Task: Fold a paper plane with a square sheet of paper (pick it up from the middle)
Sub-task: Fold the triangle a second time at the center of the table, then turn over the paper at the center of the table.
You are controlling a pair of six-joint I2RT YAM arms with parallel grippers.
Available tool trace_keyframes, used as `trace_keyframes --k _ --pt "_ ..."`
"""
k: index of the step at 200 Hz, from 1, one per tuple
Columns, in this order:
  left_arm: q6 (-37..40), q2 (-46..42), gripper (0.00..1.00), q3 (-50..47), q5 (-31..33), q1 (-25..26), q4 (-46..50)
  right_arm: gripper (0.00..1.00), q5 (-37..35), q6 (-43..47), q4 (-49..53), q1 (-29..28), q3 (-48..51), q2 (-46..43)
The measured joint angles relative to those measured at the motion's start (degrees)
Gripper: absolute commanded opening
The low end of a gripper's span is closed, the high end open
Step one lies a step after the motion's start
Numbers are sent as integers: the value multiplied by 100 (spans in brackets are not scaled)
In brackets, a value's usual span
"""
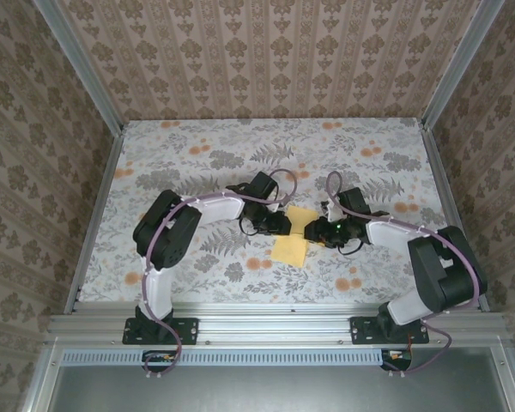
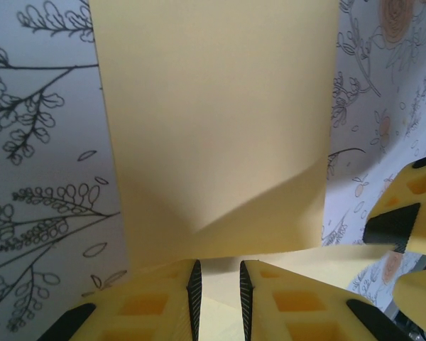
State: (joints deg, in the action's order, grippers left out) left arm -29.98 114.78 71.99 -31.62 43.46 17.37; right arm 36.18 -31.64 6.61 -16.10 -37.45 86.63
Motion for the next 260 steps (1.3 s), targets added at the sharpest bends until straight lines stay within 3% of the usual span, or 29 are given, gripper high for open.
trace_keyframes --k 127,236,260 --pt "0 -101 33 -129 -4 -267 -13 28 216 289 -369 -481 -238 868" --pt "2 -610 40 -426 -7 -501 13 29 588 -304 -1292 -680 -264 1032" --pt "2 -682 42 -509 -7 -498 35 23 586 -332 -1329 -767 -264 1117"
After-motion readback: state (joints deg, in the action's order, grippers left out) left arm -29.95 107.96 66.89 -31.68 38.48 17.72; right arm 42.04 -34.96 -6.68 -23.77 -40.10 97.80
